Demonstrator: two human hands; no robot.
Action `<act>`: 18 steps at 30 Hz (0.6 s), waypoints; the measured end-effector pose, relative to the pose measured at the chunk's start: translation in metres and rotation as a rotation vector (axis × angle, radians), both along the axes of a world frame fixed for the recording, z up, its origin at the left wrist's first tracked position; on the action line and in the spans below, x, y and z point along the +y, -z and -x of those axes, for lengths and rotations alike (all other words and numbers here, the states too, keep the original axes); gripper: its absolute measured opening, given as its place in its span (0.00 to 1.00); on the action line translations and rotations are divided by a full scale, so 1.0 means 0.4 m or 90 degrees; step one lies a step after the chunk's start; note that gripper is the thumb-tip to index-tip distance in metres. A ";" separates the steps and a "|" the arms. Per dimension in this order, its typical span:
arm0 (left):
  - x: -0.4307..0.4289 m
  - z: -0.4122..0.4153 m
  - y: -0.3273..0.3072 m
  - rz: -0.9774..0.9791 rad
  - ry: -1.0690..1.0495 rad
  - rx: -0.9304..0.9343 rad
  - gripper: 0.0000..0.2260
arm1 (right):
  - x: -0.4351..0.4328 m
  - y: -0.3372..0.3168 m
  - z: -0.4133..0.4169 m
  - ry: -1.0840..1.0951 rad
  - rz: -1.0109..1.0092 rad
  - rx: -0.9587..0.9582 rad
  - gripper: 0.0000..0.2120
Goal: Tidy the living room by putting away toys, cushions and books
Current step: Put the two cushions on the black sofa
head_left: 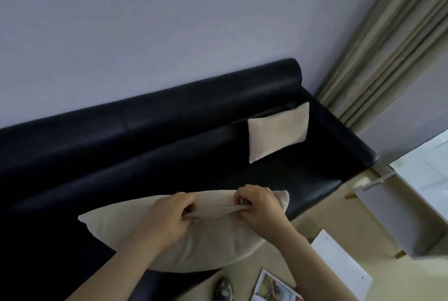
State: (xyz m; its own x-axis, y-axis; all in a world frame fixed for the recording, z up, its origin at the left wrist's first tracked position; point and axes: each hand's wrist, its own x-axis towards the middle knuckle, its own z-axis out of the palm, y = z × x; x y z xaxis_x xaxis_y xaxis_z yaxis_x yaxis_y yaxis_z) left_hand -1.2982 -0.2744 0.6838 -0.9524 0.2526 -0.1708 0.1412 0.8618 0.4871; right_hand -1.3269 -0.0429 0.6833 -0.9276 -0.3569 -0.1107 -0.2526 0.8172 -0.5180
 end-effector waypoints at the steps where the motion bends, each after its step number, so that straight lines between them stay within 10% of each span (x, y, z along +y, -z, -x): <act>1: 0.008 0.017 0.006 -0.001 -0.004 -0.005 0.11 | 0.008 -0.001 0.025 -0.008 -0.006 -0.007 0.14; 18: -0.022 0.360 0.124 -0.039 -0.053 -0.087 0.10 | -0.039 0.086 0.414 -0.050 -0.068 -0.061 0.06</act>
State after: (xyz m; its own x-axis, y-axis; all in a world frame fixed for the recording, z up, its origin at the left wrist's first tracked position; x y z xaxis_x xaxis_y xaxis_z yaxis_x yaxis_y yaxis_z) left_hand -1.4421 -0.2832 0.6343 -0.9392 0.1879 -0.2875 -0.0006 0.8362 0.5485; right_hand -1.4926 -0.0584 0.6490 -0.8807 -0.4094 -0.2382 -0.2718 0.8487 -0.4538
